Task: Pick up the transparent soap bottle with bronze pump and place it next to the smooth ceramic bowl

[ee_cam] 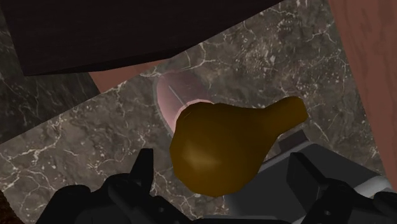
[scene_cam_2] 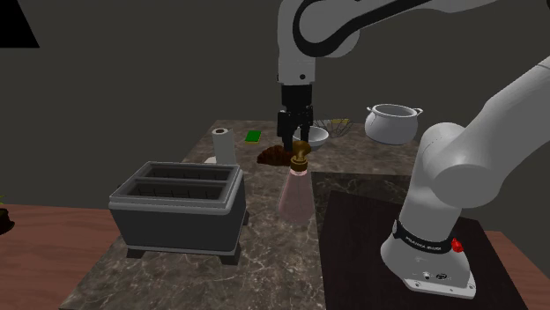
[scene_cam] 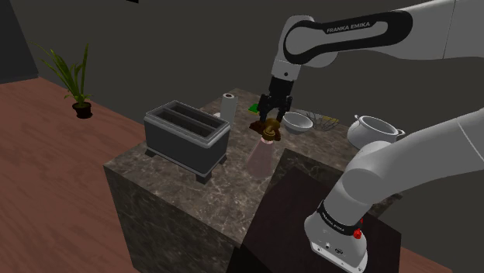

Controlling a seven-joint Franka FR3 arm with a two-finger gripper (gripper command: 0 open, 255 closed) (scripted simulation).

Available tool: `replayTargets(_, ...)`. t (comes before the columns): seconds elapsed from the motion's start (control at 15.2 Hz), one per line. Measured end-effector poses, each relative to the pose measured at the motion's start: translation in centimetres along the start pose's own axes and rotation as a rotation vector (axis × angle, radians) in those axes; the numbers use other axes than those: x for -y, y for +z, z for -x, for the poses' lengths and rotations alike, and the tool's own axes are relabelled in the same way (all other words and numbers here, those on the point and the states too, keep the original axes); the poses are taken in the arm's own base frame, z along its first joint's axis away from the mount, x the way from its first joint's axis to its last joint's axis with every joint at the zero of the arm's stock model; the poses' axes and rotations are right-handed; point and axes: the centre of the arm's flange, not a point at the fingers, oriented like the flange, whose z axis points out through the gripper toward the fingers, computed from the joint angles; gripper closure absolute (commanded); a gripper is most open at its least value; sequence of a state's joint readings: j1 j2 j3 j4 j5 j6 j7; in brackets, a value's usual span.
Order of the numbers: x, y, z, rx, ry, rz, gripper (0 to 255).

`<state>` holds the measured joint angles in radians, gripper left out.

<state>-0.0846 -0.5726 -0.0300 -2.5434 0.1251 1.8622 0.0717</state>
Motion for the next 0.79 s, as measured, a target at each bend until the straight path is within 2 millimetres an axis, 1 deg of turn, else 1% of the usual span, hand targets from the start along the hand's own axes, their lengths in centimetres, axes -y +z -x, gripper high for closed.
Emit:
replayTargets(0.13,0.00,0.02,0.00,0.000,0.000,0.000,0)
replayTargets(0.2,0.00,0.02,0.00,0.000,0.000,0.000,255)
replayTargets(0.79,-0.01,0.03,0.00,0.000,0.000,0.000,255)
